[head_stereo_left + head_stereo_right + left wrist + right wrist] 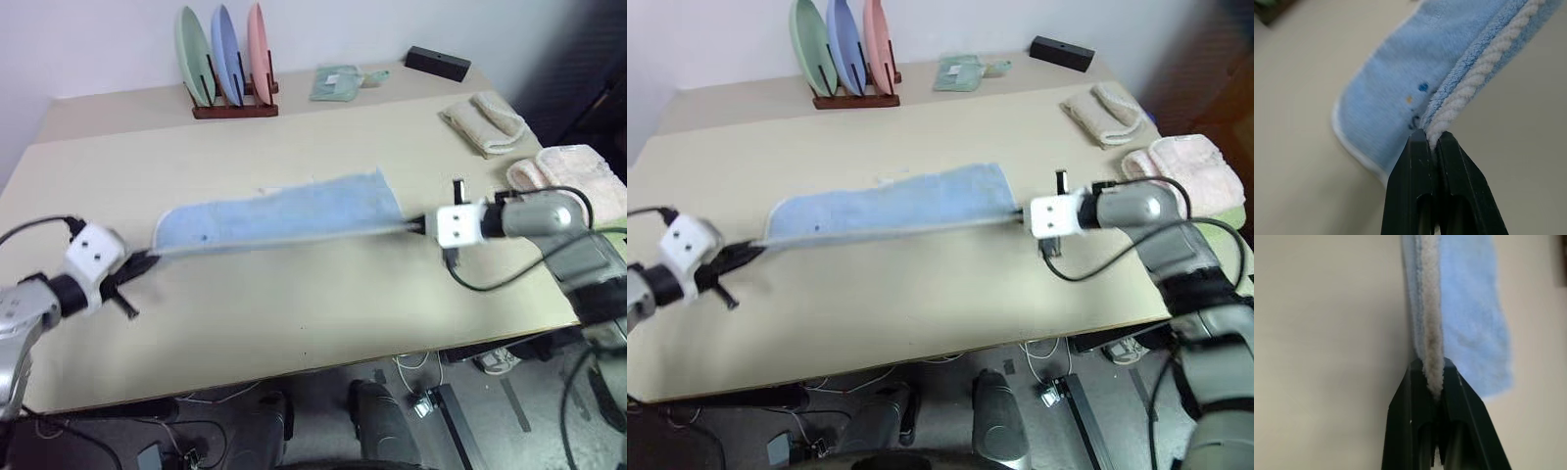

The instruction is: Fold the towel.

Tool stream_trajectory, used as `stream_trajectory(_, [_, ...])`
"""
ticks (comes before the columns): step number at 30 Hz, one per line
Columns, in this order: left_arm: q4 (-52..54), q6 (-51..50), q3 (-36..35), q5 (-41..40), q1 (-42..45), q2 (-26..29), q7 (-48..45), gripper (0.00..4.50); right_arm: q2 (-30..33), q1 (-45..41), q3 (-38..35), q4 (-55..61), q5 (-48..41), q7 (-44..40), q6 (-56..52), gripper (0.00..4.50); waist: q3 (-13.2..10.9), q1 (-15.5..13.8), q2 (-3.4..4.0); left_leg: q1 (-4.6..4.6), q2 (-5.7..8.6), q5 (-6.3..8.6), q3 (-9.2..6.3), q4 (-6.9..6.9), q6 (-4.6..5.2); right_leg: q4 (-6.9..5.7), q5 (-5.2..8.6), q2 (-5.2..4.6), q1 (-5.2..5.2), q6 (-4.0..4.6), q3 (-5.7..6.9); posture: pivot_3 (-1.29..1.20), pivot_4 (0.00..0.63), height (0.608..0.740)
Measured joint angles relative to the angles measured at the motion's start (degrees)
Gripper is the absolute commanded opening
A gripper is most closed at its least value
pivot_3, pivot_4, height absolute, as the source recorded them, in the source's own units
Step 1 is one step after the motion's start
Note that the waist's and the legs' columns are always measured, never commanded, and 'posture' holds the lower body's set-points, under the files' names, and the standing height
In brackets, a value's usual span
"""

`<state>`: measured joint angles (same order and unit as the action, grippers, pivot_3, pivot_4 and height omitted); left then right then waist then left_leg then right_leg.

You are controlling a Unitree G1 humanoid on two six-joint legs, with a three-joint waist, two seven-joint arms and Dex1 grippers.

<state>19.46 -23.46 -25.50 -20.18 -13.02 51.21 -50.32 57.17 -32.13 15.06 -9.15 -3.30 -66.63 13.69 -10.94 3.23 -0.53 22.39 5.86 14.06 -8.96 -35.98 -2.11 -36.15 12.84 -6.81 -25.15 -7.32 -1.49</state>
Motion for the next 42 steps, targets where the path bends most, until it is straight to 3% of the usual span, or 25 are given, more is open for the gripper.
stream_trajectory(6, [7.7, -10.1, -6.6, -6.8, -7.7, 2.3, -5.2, 0.0, 7.8, 7.6, -4.8, 13.9, -9.9, -9.2, -14.7, 0.06, 0.0, -2.1, -0.06, -0.2, -0.12, 0.03, 0.43, -0.27, 0.04, 0.11, 0.08, 0.0, 0.4, 0.25, 0.05, 0.0, 0.15, 0.738])
stream_trajectory(9, [6.0, -10.0, -6.5, -6.3, -5.3, 3.7, -5.7, 0.0, 5.6, 4.0, -5.0, 12.4, -9.1, -8.9, -15.4, 0.06, 0.0, -2.3, -0.08, -0.3, -0.42, 0.04, 0.9, -0.26, 0.04, 0.14, 0.06, 0.01, 0.49, 0.28, 0.07, 0.0, 0.15, 0.738])
stream_trajectory(18, [-14.9, -0.1, 8.7, 2.6, 15.4, 2.9, -1.3, 0.0, -9.4, -12.0, 0.8, -10.7, 2.8, -4.2, -5.9, 0.06, 0.0, -2.1, -0.1, -0.29, -0.51, 0.07, 1.05, -0.16, 0.06, 0.19, -0.13, 0.07, 0.39, 0.12, 0.1, 0.0, 0.15, 0.738])
stream_trajectory(23, [-23.4, 5.4, 15.1, 6.8, 19.1, 2.1, -1.8, 0.0, -15.2, -18.0, 3.5, -25.1, 8.4, -1.6, 1.0, 0.06, 0.0, -2.0, -0.09, -0.17, -0.53, 0.09, 1.05, -0.13, 0.0, 0.09, -0.14, 0.1, 0.19, 0.14, 0.09, 0.0, 0.15, 0.738])
stream_trajectory(31, [-29.2, 8.9, 16.5, 8.5, 23.1, 0.8, -1.4, 0.0, -19.3, -22.6, 4.4, -38.1, 13.5, 2.2, 9.0, 0.06, 0.0, -2.0, -0.09, -0.16, -0.53, 0.09, 1.04, -0.15, -0.01, 0.06, -0.17, 0.12, 0.17, 0.15, 0.08, 0.0, 0.15, 0.738])
stream_trajectory(33, [-29.9, 8.8, 16.8, 8.4, 23.4, 0.1, -1.3, 0.0, -19.6, -23.3, 4.4, -39.5, 14.1, 2.5, 9.7, 0.6, 0.0, -2.0, -0.09, -0.16, -0.53, 0.09, 1.04, -0.15, -0.01, 0.05, -0.17, 0.14, 0.17, 0.16, 0.08, 0.0, 0.15, 0.738])
stream_trajectory(35, [-30.3, 8.0, 16.8, 8.2, 23.5, -0.1, -1.2, 0.61, -19.6, -23.7, 4.4, -40.7, 14.6, 3.0, 9.8, 1.31, 0.0, -1.9, -0.09, -0.16, -0.53, 0.09, 1.03, -0.15, -0.01, 0.04, -0.17, 0.15, 0.16, 0.16, 0.08, 0.0, 0.15, 0.738])
stream_trajectory(37, [-30.7, 7.5, 16.7, 8.2, 23.6, -0.2, -0.1, 1.42, -19.5, -23.9, 4.3, -41.4, 15.7, 4.8, 10.2, 2.36, 0.0, -1.9, -0.09, -0.16, -0.54, 0.09, 1.03, -0.15, -0.01, 0.03, -0.17, 0.15, 0.15, 0.15, 0.08, 0.0, 0.15, 0.738])
stream_trajectory(40, [-31.3, 7.6, 15.8, 8.4, 24.3, -0.9, 2.2, 2.99, -19.3, -24.4, 4.0, -42.4, 16.8, 7.8, 10.8, 3.89, 0.0, -1.9, -0.09, -0.16, -0.54, 0.08, 1.03, -0.15, -0.02, 0.03, -0.17, 0.15, 0.15, 0.16, 0.08, 0.0, 0.15, 0.738])
stream_trajectory(41, [-31.8, 7.6, 15.4, 8.4, 24.9, -1.3, 3.1, 3.4, -19.2, -24.8, 3.9, -42.8, 17.1, 8.6, 10.9, 3.91, 0.0, -1.9, -0.08, -0.16, -0.54, 0.08, 1.04, -0.15, -0.02, 0.03, -0.18, 0.15, 0.15, 0.16, 0.07, 0.0, 0.15, 0.738])
stream_trajectory(42, [-32.3, 7.7, 14.9, 8.3, 25.6, -1.8, 4.1, 3.4, -19.2, -25.1, 3.9, -42.9, 17.5, 9.8, 11.0, 3.91, 0.0, -1.9, -0.08, -0.16, -0.54, 0.08, 1.03, -0.15, -0.03, 0.03, -0.18, 0.15, 0.14, 0.16, 0.08, 0.0, 0.15, 0.738])
